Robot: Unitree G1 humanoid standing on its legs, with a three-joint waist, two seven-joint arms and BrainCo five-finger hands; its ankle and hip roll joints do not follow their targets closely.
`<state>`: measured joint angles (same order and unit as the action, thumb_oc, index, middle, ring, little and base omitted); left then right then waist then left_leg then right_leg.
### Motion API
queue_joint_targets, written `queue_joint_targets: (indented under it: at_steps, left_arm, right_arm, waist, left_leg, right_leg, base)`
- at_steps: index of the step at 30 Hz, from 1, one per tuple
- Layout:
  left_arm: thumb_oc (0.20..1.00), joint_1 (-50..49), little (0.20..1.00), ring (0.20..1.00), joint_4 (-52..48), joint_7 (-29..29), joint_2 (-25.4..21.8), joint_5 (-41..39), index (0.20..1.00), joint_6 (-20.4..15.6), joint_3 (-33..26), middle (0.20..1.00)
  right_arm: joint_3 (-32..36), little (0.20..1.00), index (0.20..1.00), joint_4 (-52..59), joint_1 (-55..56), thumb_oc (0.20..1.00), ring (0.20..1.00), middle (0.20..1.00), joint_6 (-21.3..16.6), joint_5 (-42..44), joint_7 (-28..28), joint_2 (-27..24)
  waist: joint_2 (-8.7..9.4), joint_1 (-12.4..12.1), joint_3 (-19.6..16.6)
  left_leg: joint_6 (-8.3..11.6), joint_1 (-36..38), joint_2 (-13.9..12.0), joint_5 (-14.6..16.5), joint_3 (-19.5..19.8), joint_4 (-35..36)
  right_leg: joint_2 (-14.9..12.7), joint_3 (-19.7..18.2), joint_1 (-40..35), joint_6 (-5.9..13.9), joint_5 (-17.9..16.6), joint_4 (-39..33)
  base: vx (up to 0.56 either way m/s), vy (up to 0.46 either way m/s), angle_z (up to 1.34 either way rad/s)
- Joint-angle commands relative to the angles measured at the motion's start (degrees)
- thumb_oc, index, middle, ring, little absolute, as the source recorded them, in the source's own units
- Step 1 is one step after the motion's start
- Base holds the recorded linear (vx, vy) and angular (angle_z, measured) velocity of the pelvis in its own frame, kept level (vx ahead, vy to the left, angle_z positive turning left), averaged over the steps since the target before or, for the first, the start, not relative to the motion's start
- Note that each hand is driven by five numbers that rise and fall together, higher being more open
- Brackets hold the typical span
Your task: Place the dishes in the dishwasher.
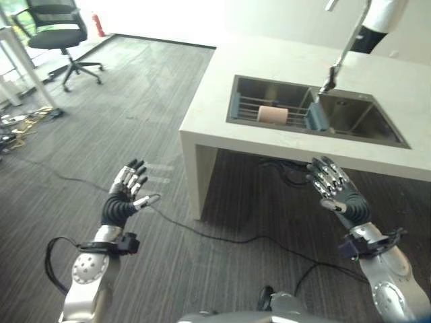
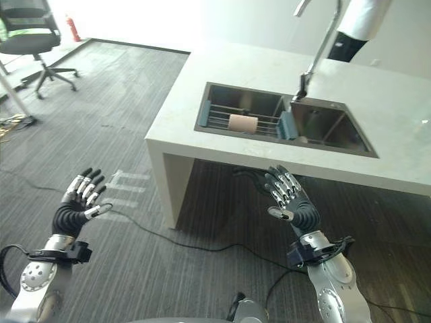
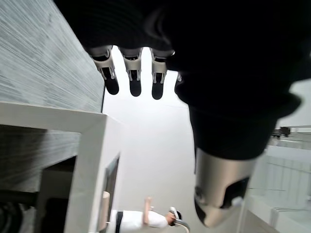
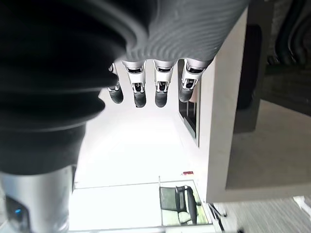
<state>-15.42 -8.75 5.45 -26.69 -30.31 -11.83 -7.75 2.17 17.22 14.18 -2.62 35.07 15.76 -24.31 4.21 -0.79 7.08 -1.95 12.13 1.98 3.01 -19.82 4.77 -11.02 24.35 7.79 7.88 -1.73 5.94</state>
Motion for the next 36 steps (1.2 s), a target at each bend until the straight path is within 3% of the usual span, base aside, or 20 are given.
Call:
queue_joint_targets:
  at_steps: [1,2,4,6,7,8,9,11,12,15,16,18,19,21,23,27,31,33,34,36]
  left_arm:
    - [1.0,2.21,1.0,1.0,-3.75,-0.95,-0.83,-2.36,1.0,-0.02,0.36,1.0]
    - [1.0,1.88,1.0,1.0,-3.81,-1.18,-0.51,-2.56,1.0,-0.05,0.48,1.0]
    - [1.0,1.86,1.0,1.0,-3.46,-0.91,0.43,-2.2,1.0,-1.36,1.21,1.0]
    - [1.0,2.64,1.0,1.0,-3.38,-1.93,0.89,-3.19,1.0,-1.71,1.76,1.0]
    - [1.0,3.28,1.0,1.0,-3.26,-1.82,1.4,-3.46,1.0,-1.55,2.35,1.0]
    - [1.0,3.27,1.0,1.0,-3.09,-1.1,1.75,-2.38,1.0,-2.4,3.19,1.0]
    - [1.0,3.1,1.0,1.0,-3.42,-0.91,2.5,-2.36,1.0,-2.85,3.88,1.0]
    - [1.0,2.82,1.0,1.0,-3.3,0.07,3.19,-2.62,1.0,-3.27,3.78,1.0]
    - [1.0,2.88,1.0,1.0,-3.25,0.84,3.58,-2.46,1.0,-3.52,3.72,1.0]
    - [1.0,1.27,1.0,1.0,-4.2,2.43,4.09,-3.18,1.0,-4.2,2.4,1.0]
    - [1.0,1.05,1.0,1.0,-4.25,2.46,4.17,-3.29,1.0,-4.47,2.3,1.0]
    - [1.0,0.48,1.0,1.0,-4.56,2.31,4.61,-4.16,1.0,-5.58,2.51,1.0]
    - [1.0,0.43,1.0,1.0,-4.72,2.24,4.81,-4.31,1.0,-6.07,2.75,1.0]
    - [1.0,1.22,1.0,1.0,-4.11,3.04,5.13,-5.13,1.0,-7.88,3.06,1.0]
    - [1.0,2.82,1.0,1.0,-3.88,3.77,4.61,-5.64,1.0,-9.25,3.15,1.0]
    - [1.0,7.03,1.0,1.0,-7.35,5.29,2.25,-6.12,1.0,-8.9,1.35,1.0]
    - [1.0,7.94,1.0,1.0,-9.48,5.13,1.64,-5.98,1.0,-9.57,0.84,1.0]
    - [1.0,8.16,1.0,1.0,-11.07,3.85,1.14,-5.95,1.0,-9.86,0.59,1.0]
    - [1.0,8.4,1.0,1.0,-11.55,3.48,0.83,-6.49,1.0,-9.69,0.58,1.0]
    - [1.0,8.4,1.0,1.0,-12.12,2.83,0.67,-6.55,1.0,-10.06,0.62,1.0]
  right_arm:
    - [-0.03,1.0,1.0,2.38,-3.72,1.0,1.0,1.0,-2.11,3.0,0.98,-0.87]
    - [-0.16,1.0,1.0,3.03,-3.23,1.0,1.0,1.0,-2.1,2.63,1.07,-0.89]
    - [1.53,1.0,1.0,3.57,-1.81,1.0,1.0,1.0,-2.83,4.37,2.46,-1.74]
    - [2.01,1.0,1.0,3.64,-3.11,1.0,1.0,1.0,-2.53,5.05,1.68,-2.24]
    - [1.75,1.0,1.0,3.73,-4.22,1.0,1.0,1.0,-2.29,5.04,0.91,-2.45]
    - [1.81,1.0,1.0,3.48,-5.36,1.0,1.0,1.0,-2.27,5.09,0.28,-3.44]
    - [1.91,1.0,1.0,2.95,-6.22,1.0,1.0,1.0,-2.29,4.73,0.25,-4.06]
    - [1.79,1.0,1.0,2.67,-6.43,1.0,1.0,1.0,-2.5,3.56,0.55,-3.77]
    - [1.32,1.0,1.0,2.79,-6.96,1.0,1.0,1.0,-2.54,3.05,-0.2,-3.99]
    - [1.18,1.0,1.0,3.03,-7.85,1.0,1.0,1.0,-2.67,2.76,-0.49,-4.37]
    - [1.09,1.0,1.0,3.09,-8.2,1.0,1.0,1.0,-2.75,2.38,-0.52,-4.26]
    - [1.07,1.0,1.0,4.04,-8.21,1.0,1.0,1.0,-1.8,0.85,-0.29,-3.43]
    - [1.39,1.0,1.0,4.76,-7.61,1.0,1.0,1.0,-1.36,0.43,0.0,-3.35]
    - [2.28,1.0,1.0,5.79,-7.1,1.0,1.0,1.0,-0.56,0.72,0.3,-4.35]
    - [2.51,1.0,1.0,5.75,-7.48,1.0,1.0,1.0,-0.72,0.84,-0.2,-5.34]
    - [5.66,1.0,1.0,7.95,-4.01,1.0,1.0,1.0,-1.97,2.87,-0.37,-4.34]
    - [5.16,1.0,1.0,8.07,-3.19,1.0,1.0,1.0,-3.06,1.22,-0.43,-1.74]
    - [4.25,1.0,1.0,8.31,-3.6,1.0,1.0,1.0,-3.25,1.28,-0.35,-0.74]
    - [4.29,1.0,1.0,8.37,-3.55,1.0,1.0,1.0,-3.37,1.44,-0.06,-0.97]
    - [4.54,1.0,1.0,8.45,-3.86,1.0,1.0,1.0,-3.12,1.49,0.53,-1.83]
  waist:
    - [-0.07,-0.39,1.92]
    - [0.12,0.21,1.88]
    - [0.16,1.73,1.27]
    - [-0.45,2.63,0.69]
    - [-0.86,2.87,0.2]
    - [-1.1,2.73,0.11]
    - [-0.18,1.71,1.0]
    - [0.43,0.93,1.88]
    - [0.71,0.08,2.43]
    - [0.11,-0.9,2.45]
    - [-0.06,-0.95,2.2]
    - [-1.89,-1.12,0.94]
    - [-2.41,-1.31,0.67]
    - [-2.8,-1.41,0.37]
    - [-2.42,-1.46,0.18]
    - [-1.06,-0.98,-0.84]
    - [-0.93,-0.7,-0.89]
    - [-0.81,-0.54,-0.66]
    - [-0.64,-0.6,-0.73]
    - [-0.19,-0.48,-0.72]
  left_leg:
    - [2.52,0.34,-3.51,1.42,8.11,0.23]
    - [2.19,1.01,-3.22,2.01,8.16,0.23]
    - [1.32,1.97,-2.94,3.27,9.12,0.23]
    - [2.34,4.65,-4.69,3.16,8.3,0.23]
    - [3.46,5.63,-5.75,2.41,7.95,-2.11]
    - [6.35,1.71,-8.78,-3.38,8.23,-14.95]
    - [7.45,-5.48,-9.97,-6.58,9.12,-29.11]
    - [7.28,-10.78,-10.45,-6.81,8.42,-35.94]
    - [6.09,-13.19,-9.09,-4.65,8.99,-35.94]
    - [4.75,-11.38,-7.25,-2.7,8.34,-24.29]
    - [4.89,-10.54,-7.13,-3.63,8.15,-20.14]
    - [6.75,-9.12,-8.56,-7.39,9.76,-2.74]
    - [8.08,-9.66,-9.68,-9.45,11.15,0.23]
    - [9.41,-11.85,-11.94,-12.05,11.16,0.23]
    - [9.02,-11.62,-11.63,-10.56,10.03,0.23]
    - [6.11,-9.4,-7.9,-7.13,11.76,0.23]
    - [2.59,-8.15,-4.59,-5.17,14.71,0.23]
    - [2.72,-7.73,-5.07,-4.78,14.56,0.23]
    - [3.06,-7.77,-5.26,-4.75,14.63,0.23]
    - [3.35,-7.47,-5.31,-4.33,14.55,0.23]
  right_leg:
    - [-0.03,-3.71,-4.96,3.21,-14.13,-10.03]
    - [0.14,-4.14,-3.77,3.26,-15.03,-9.94]
    - [1.2,-6.95,-4.19,2.62,-12.64,-10.41]
    - [2.34,-6.78,-4.75,1.71,-10.6,-9.21]
    - [3.35,-6.06,-5.56,0.19,-9.08,-8.78]
    - [5.56,-6.17,-7.97,-2.78,-6.95,-9.35]
    - [6.24,-6.71,-11.15,-5.04,-5.16,-10.07]
    - [6.27,-7.11,-13.26,-5.91,-4.02,-10.05]
    - [6.11,-7.67,-14.29,-5.62,-3.53,-10.15]
    - [6.71,-9.75,-15.33,-4.8,-2.18,-10.22]
    - [6.88,-10.44,-15.29,-4.59,-2.12,-10.41]
    - [7.99,-12.96,-16.26,-3.67,-0.74,-10.94]
    - [8.14,-13.52,-17.05,-3.54,-0.03,-10.94]
    - [7.55,-13.31,-19.08,-3.59,1.66,-10.94]
    - [5.7,-12.1,-20.5,-2.48,2.03,-10.94]
    - [0.98,-10.57,-18.49,1.23,0.6,-3.85]
    - [-0.15,-12.04,-12.03,1.46,-3.33,10.22]
    - [1.41,-11.65,-9.57,0.57,-2.38,7.1]
    - [2.69,-11.62,-10.25,0.19,-0.85,2.01]
    - [4.62,-12.47,-11.45,0.0,-1.65,-4.85]
  base:
    - [0.26,-0.227,-0.66]
    - [0.35,-0.329,-0.64]
    - [0.44,-0.522,-0.39]
    - [0.35,-0.507,-0.08]
    - [0.32,-0.499,0.24]
    - [0.44,-0.711,0.12]
    - [0.36,-0.603,0.1]
    - [0.23,-0.27,-0.47]
    - [0.23,-0.076,-0.59]
    - [0.28,0.067,-0.57]
    - [0.35,0.182,-1.17]
    - [0.46,0.318,-0.71]
    - [0.5,0.4,-0.26]
    - [0.39,0.365,-0.8]
    - [0.27,0.354,-0.53]
    - [0.26,0.383,-0.28]
    - [0.16,0.247,0.01]
    - [0.12,0.0,-0.06]
    - [0.12,-0.1,-0.05]
    - [0.14,-0.115,0.24]
